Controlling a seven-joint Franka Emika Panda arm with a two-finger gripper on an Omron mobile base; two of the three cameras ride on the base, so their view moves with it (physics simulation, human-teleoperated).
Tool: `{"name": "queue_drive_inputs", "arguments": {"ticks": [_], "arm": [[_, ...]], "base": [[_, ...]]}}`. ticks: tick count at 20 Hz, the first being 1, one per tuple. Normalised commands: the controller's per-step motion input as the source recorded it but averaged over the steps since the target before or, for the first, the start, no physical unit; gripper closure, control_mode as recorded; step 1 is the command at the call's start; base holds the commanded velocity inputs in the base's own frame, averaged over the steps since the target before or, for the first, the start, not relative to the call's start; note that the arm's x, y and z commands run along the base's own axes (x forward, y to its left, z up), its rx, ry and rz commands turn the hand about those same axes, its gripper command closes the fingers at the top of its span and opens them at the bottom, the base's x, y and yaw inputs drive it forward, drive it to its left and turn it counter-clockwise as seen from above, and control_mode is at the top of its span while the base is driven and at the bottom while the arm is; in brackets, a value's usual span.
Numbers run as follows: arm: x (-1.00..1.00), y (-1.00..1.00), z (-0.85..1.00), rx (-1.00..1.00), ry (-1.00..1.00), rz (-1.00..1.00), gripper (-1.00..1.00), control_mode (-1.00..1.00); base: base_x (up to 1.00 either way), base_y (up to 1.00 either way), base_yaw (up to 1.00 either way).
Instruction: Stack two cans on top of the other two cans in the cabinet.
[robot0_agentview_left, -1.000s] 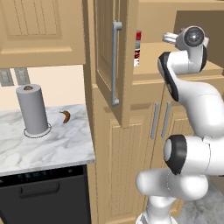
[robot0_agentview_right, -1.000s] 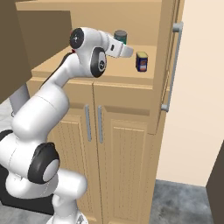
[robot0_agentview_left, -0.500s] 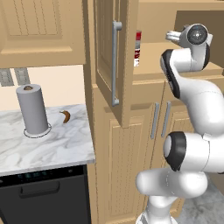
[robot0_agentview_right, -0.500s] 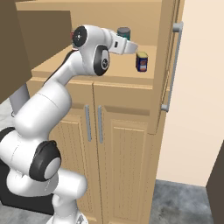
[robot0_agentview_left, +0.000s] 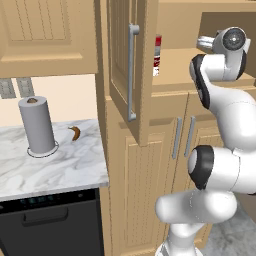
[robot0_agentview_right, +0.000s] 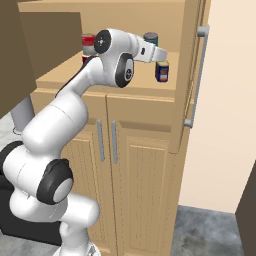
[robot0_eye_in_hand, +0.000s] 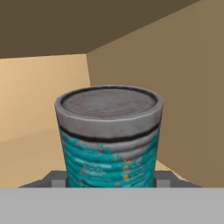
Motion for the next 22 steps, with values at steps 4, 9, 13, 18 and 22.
{"name": "queue_drive_inputs", "arguments": {"ticks": [4,9,13,18,22], "arm": [[0.0,-0.23,-0.01,0.0,0.0,0.0,1.0,-1.0],[0.0,-0.17,-0.04,0.0,0.0,0.0,1.0,-1.0],[0.0,-0.15,-0.1,0.0,0.0,0.0,1.0,-1.0],[0.0,-0.07,-0.12,0.0,0.0,0.0,1.0,-1.0],[0.02,-0.02,-0.09,-0.01,0.0,0.0,1.0,-1.0]], "base": [[0.0,0.0,0.0],[0.0,0.0,0.0],[0.0,0.0,0.0],[0.0,0.0,0.0],[0.0,0.0,0.0]]}}
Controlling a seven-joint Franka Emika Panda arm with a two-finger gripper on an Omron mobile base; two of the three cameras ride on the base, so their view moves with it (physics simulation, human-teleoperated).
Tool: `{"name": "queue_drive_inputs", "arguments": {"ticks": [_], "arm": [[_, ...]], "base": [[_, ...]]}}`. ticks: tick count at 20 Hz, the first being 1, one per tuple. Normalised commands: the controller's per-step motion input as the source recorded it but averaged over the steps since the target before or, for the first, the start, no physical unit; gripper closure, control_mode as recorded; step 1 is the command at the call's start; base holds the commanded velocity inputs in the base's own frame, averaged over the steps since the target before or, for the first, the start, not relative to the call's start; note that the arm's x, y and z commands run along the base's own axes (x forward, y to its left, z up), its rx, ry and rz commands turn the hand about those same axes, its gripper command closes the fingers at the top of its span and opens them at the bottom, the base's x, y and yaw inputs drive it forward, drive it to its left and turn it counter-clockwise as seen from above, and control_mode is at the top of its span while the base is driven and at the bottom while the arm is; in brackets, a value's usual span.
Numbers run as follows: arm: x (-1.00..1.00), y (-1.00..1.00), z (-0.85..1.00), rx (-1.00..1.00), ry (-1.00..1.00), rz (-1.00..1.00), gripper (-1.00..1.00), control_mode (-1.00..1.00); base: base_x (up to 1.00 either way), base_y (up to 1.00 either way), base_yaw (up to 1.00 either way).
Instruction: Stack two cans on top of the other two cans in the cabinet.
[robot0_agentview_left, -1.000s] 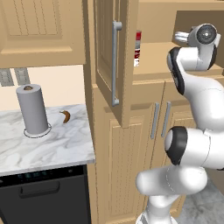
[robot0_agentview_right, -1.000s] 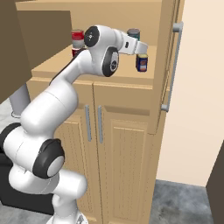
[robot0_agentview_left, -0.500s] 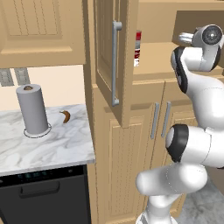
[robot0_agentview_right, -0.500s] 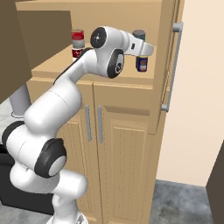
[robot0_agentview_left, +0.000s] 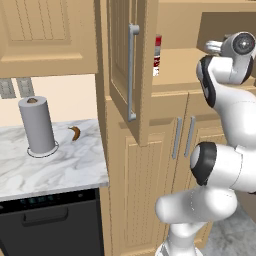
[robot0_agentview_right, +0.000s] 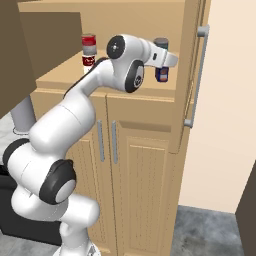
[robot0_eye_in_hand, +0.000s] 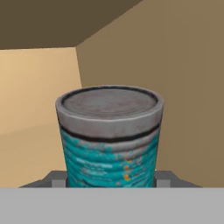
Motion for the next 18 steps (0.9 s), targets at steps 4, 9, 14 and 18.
{"name": "queue_drive_inputs", "arguments": {"ticks": [4,9,14,18], "arm": [[0.04,0.0,-0.08,-0.01,0.01,0.0,1.0,-1.0],[0.07,0.0,-0.01,0.0,0.03,0.0,1.0,-1.0],[0.04,-0.01,0.0,0.0,0.07,0.0,1.0,-1.0],[0.0,-0.01,0.0,0.0,0.08,0.0,1.0,-1.0]], "base": [[0.0,0.0,0.0],[0.0,0.0,0.0],[0.0,0.0,0.0],[0.0,0.0,0.0]]}}
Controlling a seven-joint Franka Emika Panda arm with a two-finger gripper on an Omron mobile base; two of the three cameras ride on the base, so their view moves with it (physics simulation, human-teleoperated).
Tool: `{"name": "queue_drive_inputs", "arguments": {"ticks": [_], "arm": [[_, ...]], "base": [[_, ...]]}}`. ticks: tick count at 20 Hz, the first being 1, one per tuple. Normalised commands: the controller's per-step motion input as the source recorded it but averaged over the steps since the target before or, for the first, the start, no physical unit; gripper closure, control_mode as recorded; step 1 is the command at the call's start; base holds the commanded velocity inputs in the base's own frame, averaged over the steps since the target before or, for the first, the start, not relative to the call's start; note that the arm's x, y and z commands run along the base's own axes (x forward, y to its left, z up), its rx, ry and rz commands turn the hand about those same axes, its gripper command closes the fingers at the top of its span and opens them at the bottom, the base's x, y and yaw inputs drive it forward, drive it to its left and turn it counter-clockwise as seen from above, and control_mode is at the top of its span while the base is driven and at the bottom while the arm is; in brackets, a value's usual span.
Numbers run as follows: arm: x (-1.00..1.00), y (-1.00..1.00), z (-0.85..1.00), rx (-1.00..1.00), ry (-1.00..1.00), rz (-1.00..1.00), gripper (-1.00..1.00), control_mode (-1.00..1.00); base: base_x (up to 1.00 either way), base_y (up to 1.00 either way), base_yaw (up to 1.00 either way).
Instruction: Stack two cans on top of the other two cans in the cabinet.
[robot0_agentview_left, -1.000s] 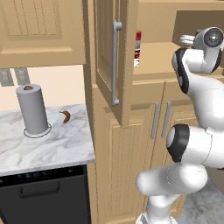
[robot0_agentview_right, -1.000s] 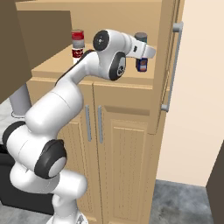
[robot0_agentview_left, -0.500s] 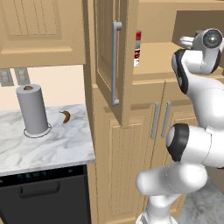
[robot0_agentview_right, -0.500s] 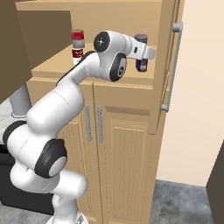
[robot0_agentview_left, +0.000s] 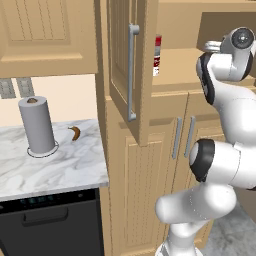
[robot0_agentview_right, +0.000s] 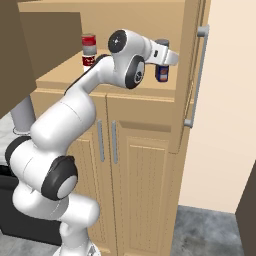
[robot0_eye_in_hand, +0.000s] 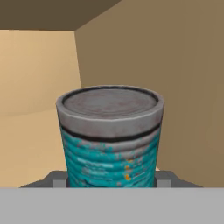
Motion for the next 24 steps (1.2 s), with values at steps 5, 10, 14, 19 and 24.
{"name": "queue_drive_inputs", "arguments": {"ticks": [5,10,14,19,24], "arm": [[0.01,0.0,-0.06,0.0,0.03,0.0,1.0,-1.0],[0.0,0.0,-0.11,0.0,0.0,0.0,1.0,-1.0],[0.01,0.0,-0.04,0.0,-0.02,0.02,1.0,-1.0],[0.09,-0.01,-0.02,0.0,0.0,0.02,1.0,-1.0],[0.09,-0.02,-0.04,0.0,0.0,0.02,1.0,-1.0]], "base": [[0.0,0.0,0.0],[0.0,0.0,0.0],[0.0,0.0,0.0],[0.0,0.0,0.0],[0.0,0.0,0.0]]}}
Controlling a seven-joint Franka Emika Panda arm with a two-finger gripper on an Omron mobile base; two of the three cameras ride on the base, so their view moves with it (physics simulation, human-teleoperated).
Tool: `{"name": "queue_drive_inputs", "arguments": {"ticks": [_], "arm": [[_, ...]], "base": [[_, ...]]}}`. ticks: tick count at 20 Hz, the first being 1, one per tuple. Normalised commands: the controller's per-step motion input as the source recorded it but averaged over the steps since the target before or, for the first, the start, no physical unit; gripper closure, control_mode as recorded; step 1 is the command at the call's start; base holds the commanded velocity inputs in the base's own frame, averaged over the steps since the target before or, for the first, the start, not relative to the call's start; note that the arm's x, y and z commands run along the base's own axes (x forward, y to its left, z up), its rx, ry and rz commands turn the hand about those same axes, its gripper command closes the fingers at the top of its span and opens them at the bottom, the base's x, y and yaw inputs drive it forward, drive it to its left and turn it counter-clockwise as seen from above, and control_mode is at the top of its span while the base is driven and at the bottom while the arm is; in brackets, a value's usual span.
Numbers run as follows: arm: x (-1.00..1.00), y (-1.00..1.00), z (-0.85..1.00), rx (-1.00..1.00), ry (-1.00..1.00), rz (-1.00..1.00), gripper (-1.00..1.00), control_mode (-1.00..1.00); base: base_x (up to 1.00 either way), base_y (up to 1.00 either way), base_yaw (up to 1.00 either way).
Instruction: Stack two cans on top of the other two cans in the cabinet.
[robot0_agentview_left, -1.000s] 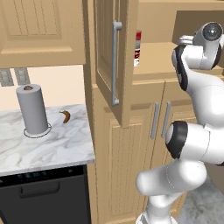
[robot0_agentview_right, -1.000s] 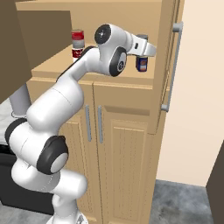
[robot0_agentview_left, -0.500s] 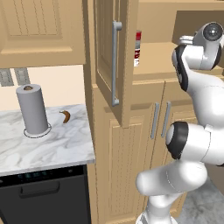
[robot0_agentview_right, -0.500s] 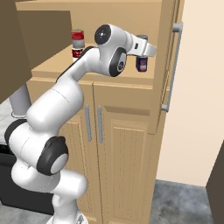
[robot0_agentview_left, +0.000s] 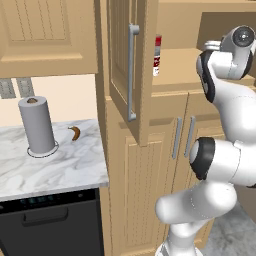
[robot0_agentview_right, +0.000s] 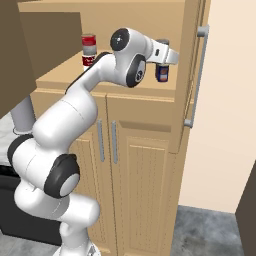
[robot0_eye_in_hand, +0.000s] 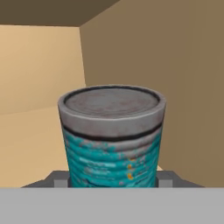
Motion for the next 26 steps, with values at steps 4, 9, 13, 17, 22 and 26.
{"name": "queue_drive_inputs", "arguments": {"ticks": [4,9,13,17,22,26], "arm": [[0.04,0.0,-0.06,0.0,0.0,0.03,-1.0,-1.0],[0.0,-0.02,-0.07,0.0,0.0,0.03,-1.0,-1.0],[0.0,-0.06,-0.05,0.0,0.0,0.03,-1.0,-1.0],[-0.01,-0.03,-0.01,0.0,0.0,0.02,-1.0,-1.0],[-0.07,0.01,-0.01,0.0,0.0,0.0,-1.0,-1.0],[-0.1,0.15,-0.02,0.0,0.0,0.0,-1.0,-1.0]], "base": [[0.0,0.0,0.0],[0.0,0.0,0.0],[0.0,0.0,0.0],[0.0,0.0,0.0],[0.0,0.0,0.0],[0.0,0.0,0.0]]}}
